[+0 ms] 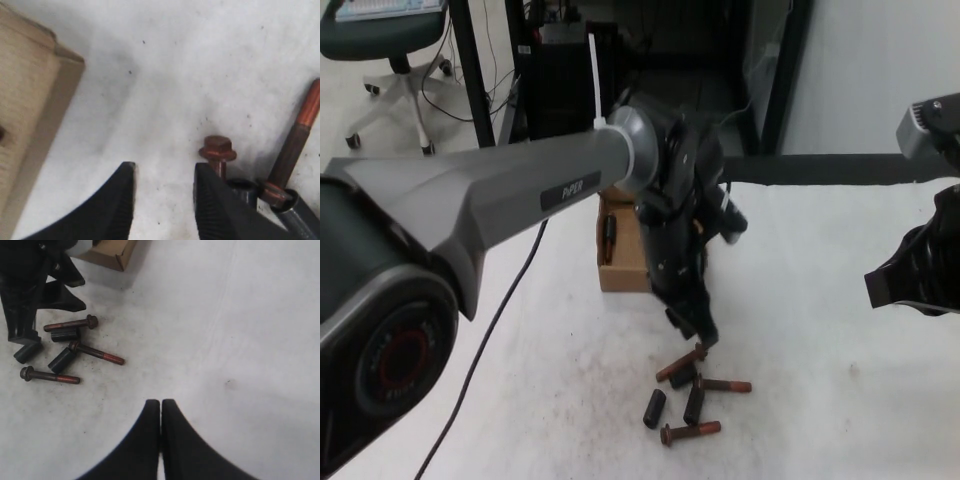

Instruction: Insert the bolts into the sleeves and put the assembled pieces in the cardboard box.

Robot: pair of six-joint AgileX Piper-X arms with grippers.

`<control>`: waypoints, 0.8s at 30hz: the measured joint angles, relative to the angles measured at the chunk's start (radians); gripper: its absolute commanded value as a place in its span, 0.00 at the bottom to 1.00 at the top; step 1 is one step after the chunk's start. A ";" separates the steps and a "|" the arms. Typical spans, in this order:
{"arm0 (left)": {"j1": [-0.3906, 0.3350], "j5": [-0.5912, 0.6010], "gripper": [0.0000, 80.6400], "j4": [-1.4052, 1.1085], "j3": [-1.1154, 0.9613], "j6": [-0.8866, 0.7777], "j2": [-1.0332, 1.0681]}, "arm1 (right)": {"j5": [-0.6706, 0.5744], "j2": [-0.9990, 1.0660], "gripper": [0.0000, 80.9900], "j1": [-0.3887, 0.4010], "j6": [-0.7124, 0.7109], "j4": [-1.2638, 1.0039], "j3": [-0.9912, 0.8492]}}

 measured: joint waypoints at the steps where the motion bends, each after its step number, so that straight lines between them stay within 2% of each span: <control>1: 0.000 0.007 0.45 0.000 -0.010 -0.003 0.000 | 0.000 0.000 0.01 0.000 0.000 0.000 0.000; 12: -0.002 0.062 0.45 0.046 -0.023 -0.022 0.000 | 0.000 0.000 0.01 0.000 0.000 0.000 0.000; 24: -0.033 0.066 0.45 0.066 0.020 -0.020 0.000 | 0.000 0.000 0.01 0.000 0.000 0.000 0.000</control>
